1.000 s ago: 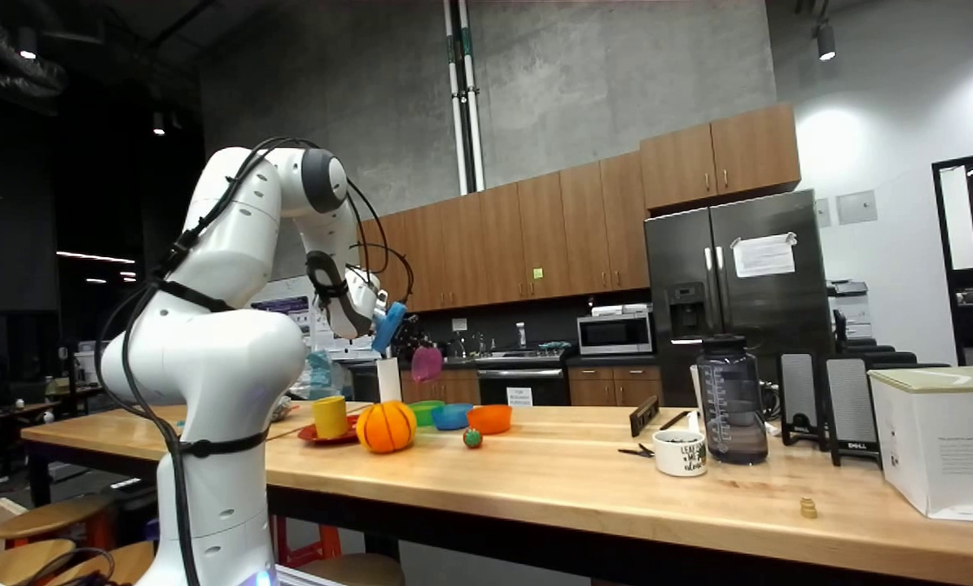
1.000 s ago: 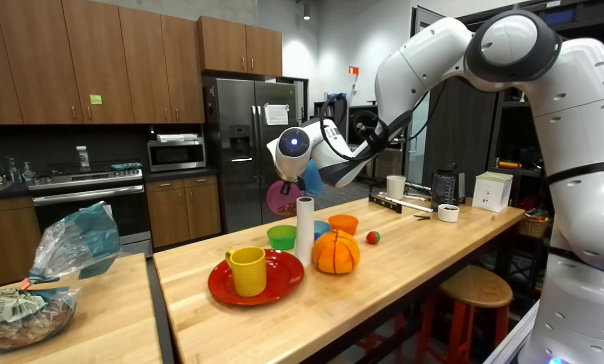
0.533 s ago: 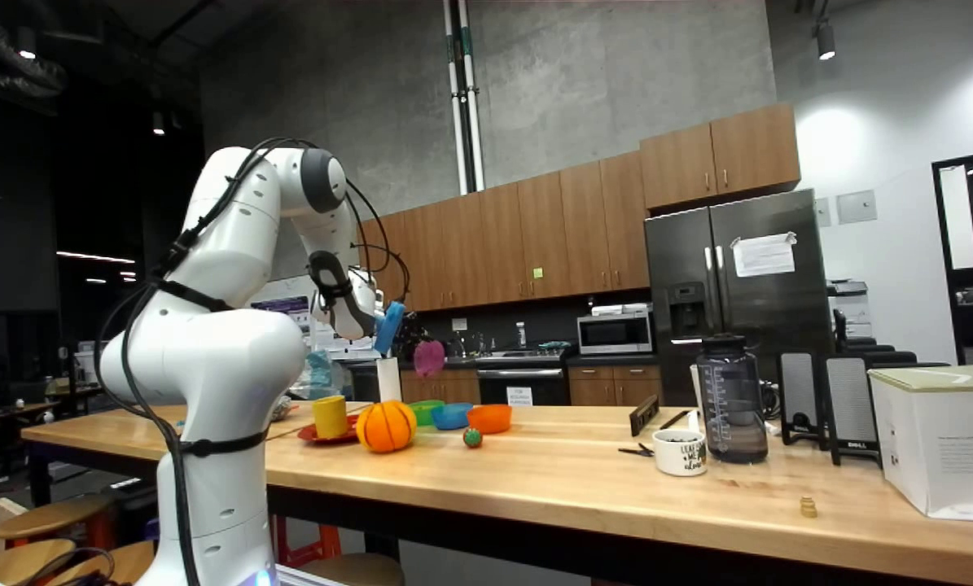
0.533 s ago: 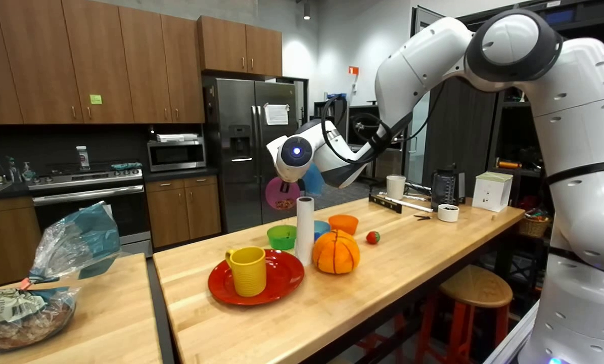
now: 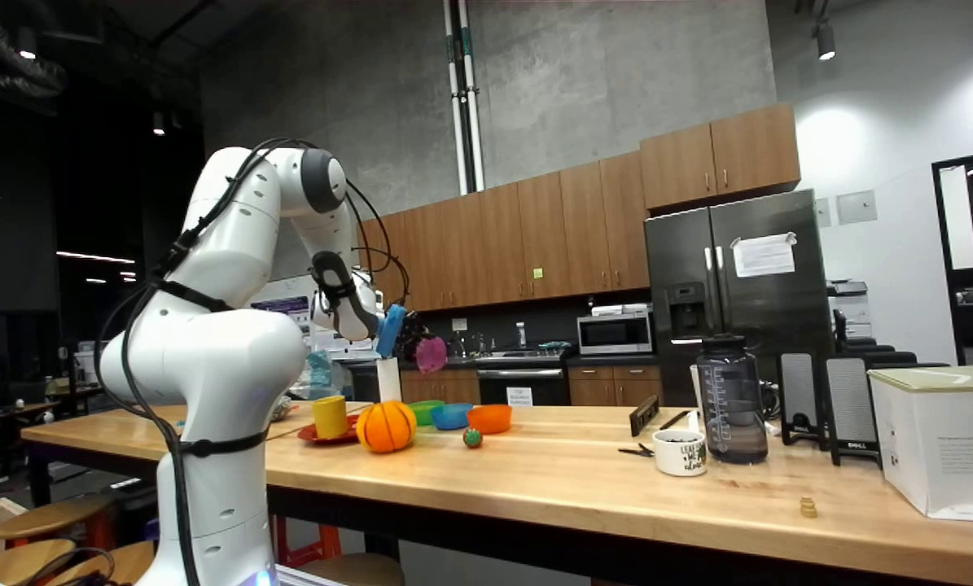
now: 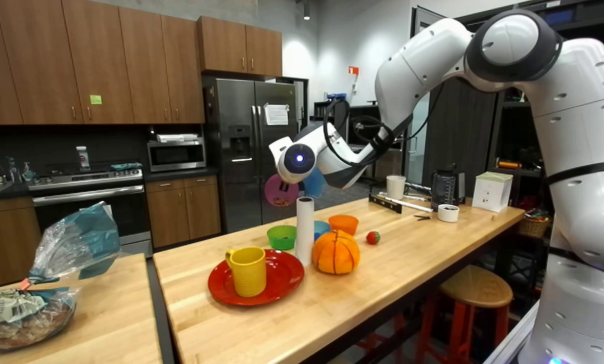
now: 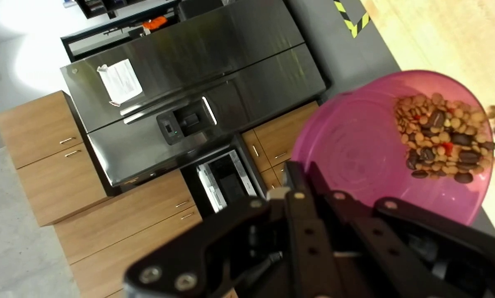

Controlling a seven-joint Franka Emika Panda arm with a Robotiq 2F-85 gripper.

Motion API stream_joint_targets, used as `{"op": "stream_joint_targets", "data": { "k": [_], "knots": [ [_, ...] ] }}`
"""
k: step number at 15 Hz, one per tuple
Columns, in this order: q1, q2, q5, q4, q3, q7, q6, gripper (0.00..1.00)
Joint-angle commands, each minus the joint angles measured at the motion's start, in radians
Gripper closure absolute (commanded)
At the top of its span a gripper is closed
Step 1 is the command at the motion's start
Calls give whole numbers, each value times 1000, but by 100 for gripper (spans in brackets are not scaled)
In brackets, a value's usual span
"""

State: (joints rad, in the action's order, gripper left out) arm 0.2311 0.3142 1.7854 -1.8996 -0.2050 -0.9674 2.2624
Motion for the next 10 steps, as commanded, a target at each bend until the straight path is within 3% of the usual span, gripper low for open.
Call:
{"op": "stream_joint_targets", "data": {
  "k": [1, 10],
  "knots": [
    [1, -19, 49, -21, -4, -63, -25, 99],
    [2, -17, 152, -27, -9, -157, -64, 99]
  ]
}}
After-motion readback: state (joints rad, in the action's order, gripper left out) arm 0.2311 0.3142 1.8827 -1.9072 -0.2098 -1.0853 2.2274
